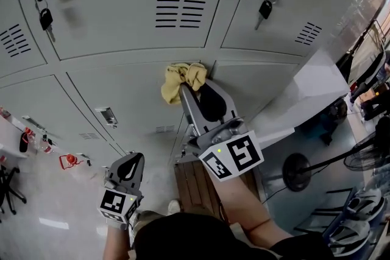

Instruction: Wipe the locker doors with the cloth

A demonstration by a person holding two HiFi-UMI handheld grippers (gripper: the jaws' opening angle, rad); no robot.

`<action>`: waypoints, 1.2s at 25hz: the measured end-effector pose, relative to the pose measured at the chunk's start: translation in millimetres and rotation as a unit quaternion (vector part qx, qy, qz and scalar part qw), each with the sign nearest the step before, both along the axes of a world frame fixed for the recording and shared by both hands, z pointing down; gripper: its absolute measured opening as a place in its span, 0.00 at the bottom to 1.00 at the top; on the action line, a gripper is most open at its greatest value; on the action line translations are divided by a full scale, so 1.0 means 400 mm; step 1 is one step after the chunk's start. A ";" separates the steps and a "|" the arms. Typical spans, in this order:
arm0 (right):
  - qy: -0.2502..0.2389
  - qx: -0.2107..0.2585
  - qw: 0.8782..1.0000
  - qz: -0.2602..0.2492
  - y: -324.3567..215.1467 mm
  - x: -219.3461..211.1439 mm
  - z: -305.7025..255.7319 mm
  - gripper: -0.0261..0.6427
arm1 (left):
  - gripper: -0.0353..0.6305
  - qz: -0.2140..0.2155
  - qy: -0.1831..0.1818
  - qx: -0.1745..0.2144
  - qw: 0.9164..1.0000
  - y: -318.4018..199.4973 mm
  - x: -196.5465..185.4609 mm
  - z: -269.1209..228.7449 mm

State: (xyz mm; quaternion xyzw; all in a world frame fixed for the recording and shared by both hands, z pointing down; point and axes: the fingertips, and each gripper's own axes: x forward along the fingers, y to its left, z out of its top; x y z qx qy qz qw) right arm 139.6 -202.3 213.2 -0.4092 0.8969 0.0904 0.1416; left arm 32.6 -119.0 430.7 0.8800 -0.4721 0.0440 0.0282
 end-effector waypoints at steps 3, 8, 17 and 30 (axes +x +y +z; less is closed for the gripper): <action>0.002 -0.003 1.000 0.005 0.001 -0.009 0.010 0.21 | 0.07 0.002 0.000 -0.003 1.000 0.000 -0.018 0.006; 0.004 -0.014 1.000 0.009 0.002 -0.041 0.031 0.21 | 0.07 0.008 0.003 -0.008 1.000 0.001 -0.064 0.008; 0.003 -0.021 1.000 0.017 0.015 -0.147 0.045 0.21 | 0.07 0.015 0.002 -0.023 1.000 0.009 -0.176 0.006; -0.001 -0.022 1.000 0.017 0.037 -0.302 0.046 0.21 | 0.07 0.015 -0.001 -0.035 0.999 0.028 -0.334 0.009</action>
